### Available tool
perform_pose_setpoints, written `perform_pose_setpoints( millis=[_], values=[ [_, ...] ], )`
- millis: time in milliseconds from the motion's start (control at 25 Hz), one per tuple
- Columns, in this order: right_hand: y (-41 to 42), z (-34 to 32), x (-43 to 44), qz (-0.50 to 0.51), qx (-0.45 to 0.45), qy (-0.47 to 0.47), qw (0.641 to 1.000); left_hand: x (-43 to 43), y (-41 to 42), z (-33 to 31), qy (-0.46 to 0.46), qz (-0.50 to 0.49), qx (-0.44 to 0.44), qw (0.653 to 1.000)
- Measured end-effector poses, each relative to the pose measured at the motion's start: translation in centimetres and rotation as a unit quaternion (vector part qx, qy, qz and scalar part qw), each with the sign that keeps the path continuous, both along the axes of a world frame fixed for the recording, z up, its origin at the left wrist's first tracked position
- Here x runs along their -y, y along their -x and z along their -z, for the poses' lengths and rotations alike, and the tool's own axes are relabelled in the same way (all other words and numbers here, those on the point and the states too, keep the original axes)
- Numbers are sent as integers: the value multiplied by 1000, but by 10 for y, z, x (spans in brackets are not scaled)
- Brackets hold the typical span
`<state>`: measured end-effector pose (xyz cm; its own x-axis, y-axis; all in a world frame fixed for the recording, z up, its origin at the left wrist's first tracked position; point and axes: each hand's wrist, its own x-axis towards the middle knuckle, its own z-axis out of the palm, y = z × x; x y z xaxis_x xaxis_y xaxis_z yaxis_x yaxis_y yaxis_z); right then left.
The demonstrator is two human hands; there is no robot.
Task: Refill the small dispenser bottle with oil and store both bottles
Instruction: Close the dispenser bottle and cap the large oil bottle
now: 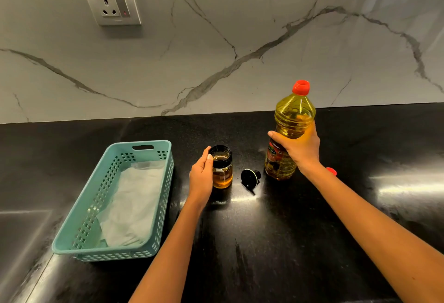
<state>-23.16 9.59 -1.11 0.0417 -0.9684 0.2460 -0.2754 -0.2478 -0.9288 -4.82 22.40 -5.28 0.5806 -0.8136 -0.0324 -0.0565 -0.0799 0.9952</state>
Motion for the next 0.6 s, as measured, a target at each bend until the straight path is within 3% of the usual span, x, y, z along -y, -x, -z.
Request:
perform_pose_setpoints(
  millis=[80,160,200,280,320,400,480,600],
  values=[
    [1,4,-9,45,-28,42,998,0,1,0,1,-2,-5,1000],
    [1,13,-26,114,-83,197,970,-1,3,-2,2,-4,-9,1000],
    [0,18,-35,108,-115,296,942,-2,4,-3,4,-3,-13,1000],
    [-3,35,-51,-16,-188,404,895,-2,5,-4,4,0,-20,1000],
    [-5,44,-56,-83,-227,397,886,-2,5,-5,3,-2,-21,1000],
    [-8,59,-59,-171,-281,279,902,-2,5,-5,0,-4,-20,1000],
    [-8,72,-55,-212,-291,128,924,-2,4,-4,-5,-2,-20,1000],
    [-8,79,-47,-240,-293,25,925,-1,3,-2,-9,-3,-13,1000]
  ],
)
